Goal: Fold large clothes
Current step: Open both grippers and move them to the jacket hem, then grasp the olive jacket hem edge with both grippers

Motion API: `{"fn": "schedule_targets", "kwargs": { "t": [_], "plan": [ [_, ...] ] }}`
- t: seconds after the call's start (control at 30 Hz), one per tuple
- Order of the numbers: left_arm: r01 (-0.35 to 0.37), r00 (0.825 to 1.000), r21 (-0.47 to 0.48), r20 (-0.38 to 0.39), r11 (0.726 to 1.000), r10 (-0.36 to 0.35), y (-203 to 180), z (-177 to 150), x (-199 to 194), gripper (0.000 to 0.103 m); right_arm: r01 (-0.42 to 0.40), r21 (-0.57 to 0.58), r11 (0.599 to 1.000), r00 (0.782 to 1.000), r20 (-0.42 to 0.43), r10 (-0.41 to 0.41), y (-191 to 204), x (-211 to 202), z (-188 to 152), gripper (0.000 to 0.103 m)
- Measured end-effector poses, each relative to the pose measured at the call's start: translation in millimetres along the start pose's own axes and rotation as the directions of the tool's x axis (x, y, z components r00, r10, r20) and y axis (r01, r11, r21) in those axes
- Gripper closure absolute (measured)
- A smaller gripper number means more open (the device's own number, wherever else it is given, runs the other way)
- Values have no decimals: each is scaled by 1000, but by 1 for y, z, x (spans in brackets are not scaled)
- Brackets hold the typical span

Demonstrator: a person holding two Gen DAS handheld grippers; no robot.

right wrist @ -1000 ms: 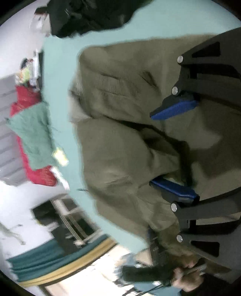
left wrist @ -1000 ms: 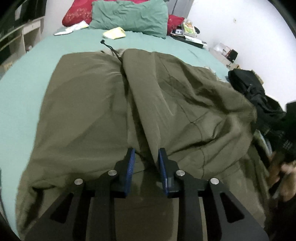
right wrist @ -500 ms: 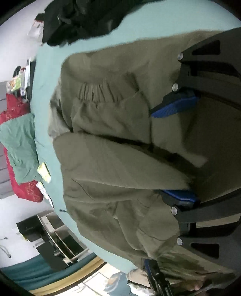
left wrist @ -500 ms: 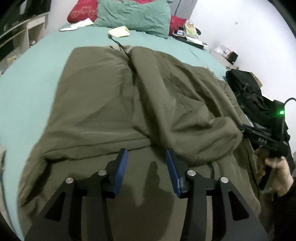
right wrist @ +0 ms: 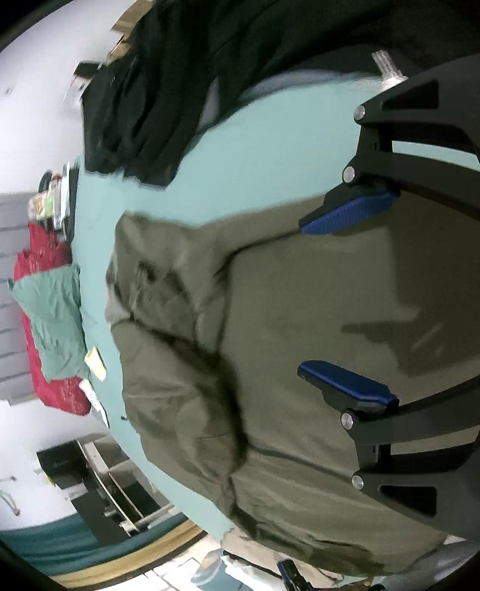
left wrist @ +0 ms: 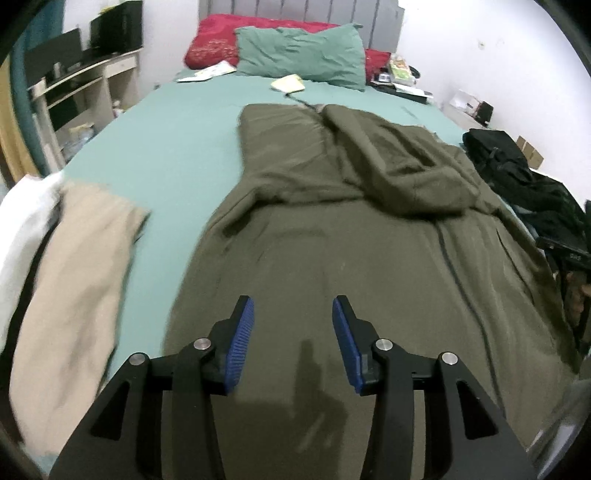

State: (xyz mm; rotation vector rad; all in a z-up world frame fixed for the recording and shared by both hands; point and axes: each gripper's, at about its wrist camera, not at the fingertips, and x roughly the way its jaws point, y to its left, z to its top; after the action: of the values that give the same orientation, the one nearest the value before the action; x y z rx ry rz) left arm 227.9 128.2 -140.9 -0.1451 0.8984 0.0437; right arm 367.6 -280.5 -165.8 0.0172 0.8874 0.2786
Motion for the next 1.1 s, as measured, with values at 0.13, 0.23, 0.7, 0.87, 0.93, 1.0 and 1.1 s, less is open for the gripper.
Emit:
{"fn": "schedule_targets", "kwargs": {
  "t": [0.13,0.23,0.7,0.87,0.93,1.0,1.1],
  "plan": [
    [-24,1000,-42,-3,999,23,19,-27,-23,54,61,35,998,998,-20,-60,-10,-31,-37,33],
    [-65,998,-69,12,996,66,30,-48,-36,49,90,54,994,996,-18,-89,-23,-53,-66,33],
    [-83,993,-216,-105,973,61,66,-114,-41,41,90,197,976,992,-104,-70,-68,-72,-147,33],
    [-55,985,-243,-170,969,13,60,-128,-29,41,33,211,977,993,-117,-9,-69,-65,-157,33],
    [-60,984,-227,-177,972,20,55,-127,-27,41,21,211,977,994,-109,2,-67,-66,-160,33],
    [-70,982,-218,-185,973,29,52,-128,-25,41,-3,225,974,994,-104,27,-67,-65,-163,33],
    [-69,982,-212,-185,975,29,48,-131,-25,41,-15,230,973,994,-104,40,-63,-63,-167,36]
  ]
}}
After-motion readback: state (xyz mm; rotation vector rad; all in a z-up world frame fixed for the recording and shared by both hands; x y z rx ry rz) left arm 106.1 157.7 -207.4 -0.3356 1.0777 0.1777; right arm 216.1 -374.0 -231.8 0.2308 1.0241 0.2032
